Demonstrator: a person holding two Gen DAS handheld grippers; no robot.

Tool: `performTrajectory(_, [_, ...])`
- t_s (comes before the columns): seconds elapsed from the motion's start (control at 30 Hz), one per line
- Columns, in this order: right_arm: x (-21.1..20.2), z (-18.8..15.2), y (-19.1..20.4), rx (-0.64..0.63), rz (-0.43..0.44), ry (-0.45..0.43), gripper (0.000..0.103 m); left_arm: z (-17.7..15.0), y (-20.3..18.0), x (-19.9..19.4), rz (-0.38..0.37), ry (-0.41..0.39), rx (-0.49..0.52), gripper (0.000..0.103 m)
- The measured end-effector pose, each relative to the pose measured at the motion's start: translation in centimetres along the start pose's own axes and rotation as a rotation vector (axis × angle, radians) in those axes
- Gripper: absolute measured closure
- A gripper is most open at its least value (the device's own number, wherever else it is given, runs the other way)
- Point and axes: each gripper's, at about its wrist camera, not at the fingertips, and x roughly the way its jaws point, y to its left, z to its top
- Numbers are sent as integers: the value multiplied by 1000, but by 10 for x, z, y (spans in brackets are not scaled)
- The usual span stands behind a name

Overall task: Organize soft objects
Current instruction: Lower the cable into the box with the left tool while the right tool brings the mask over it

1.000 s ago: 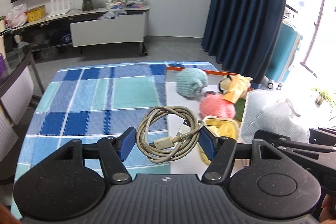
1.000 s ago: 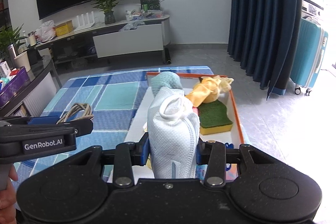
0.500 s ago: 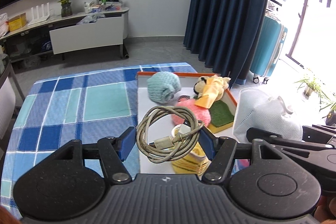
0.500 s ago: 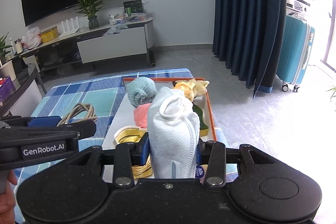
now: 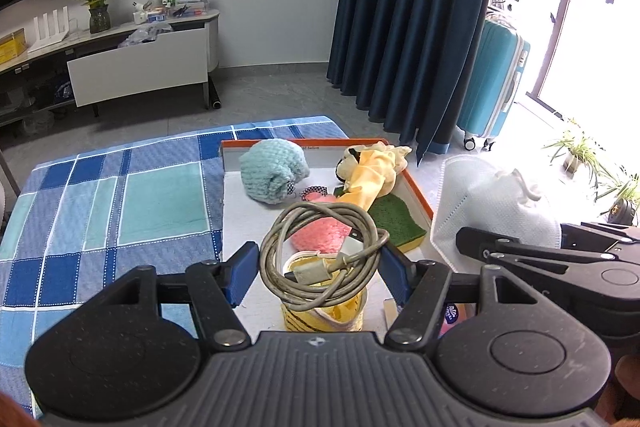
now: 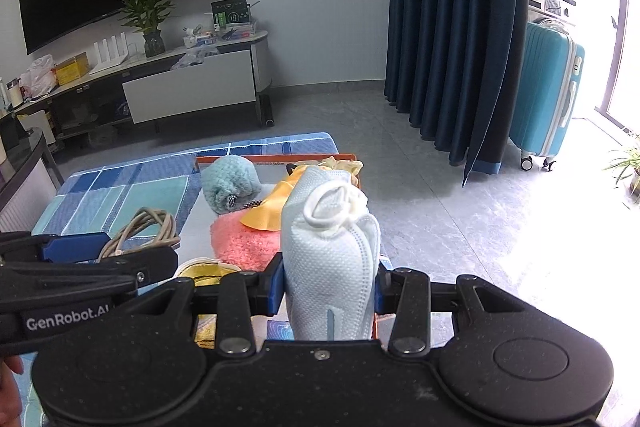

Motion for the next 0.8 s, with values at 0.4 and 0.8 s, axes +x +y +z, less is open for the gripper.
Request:
performTrajectory(0.4, [14, 13, -3, -9, 5, 4, 54, 5, -2, 12, -3, 22, -1, 37])
performTrajectory(0.8, [24, 34, -9, -10, 36, 1, 54, 12, -5, 21, -16, 38, 6, 37])
